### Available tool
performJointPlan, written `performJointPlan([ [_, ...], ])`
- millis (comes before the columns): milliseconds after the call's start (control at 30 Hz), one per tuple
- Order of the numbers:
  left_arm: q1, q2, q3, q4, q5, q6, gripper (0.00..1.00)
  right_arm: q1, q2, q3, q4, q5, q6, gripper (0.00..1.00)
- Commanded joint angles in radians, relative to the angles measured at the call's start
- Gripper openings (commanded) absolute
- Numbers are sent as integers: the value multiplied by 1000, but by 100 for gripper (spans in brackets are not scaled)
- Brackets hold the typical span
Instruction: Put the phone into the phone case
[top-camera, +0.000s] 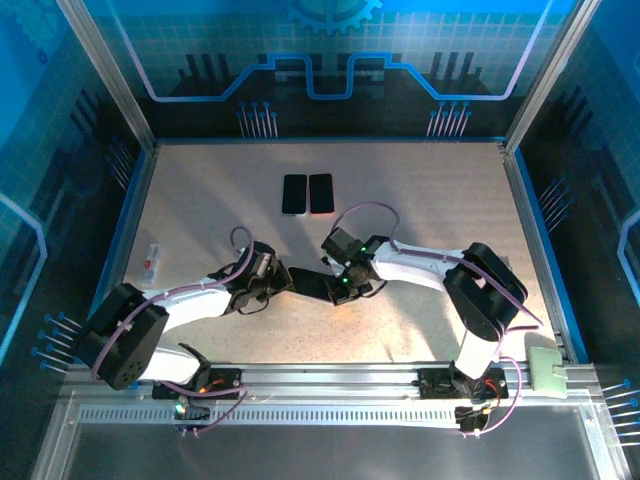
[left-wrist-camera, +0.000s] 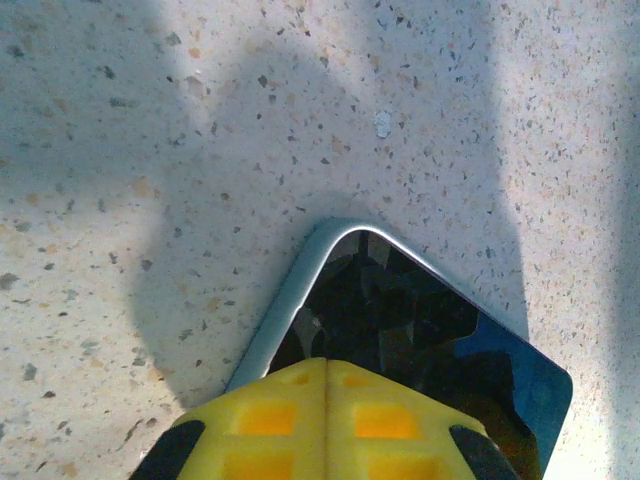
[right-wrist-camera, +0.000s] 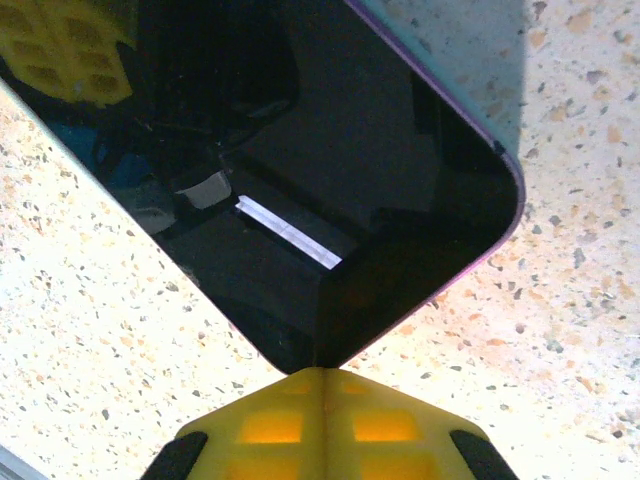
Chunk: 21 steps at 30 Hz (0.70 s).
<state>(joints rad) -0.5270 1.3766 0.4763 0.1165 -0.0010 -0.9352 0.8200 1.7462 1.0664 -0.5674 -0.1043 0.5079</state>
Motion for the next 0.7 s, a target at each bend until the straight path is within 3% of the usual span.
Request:
performJointPlan([
  [0, 7, 16, 24, 14, 22, 20, 0, 20, -2, -10, -22, 17, 0, 0],
  [667, 7, 84, -22, 59, 18, 24, 0, 93, 231, -63, 39, 17, 6, 0],
])
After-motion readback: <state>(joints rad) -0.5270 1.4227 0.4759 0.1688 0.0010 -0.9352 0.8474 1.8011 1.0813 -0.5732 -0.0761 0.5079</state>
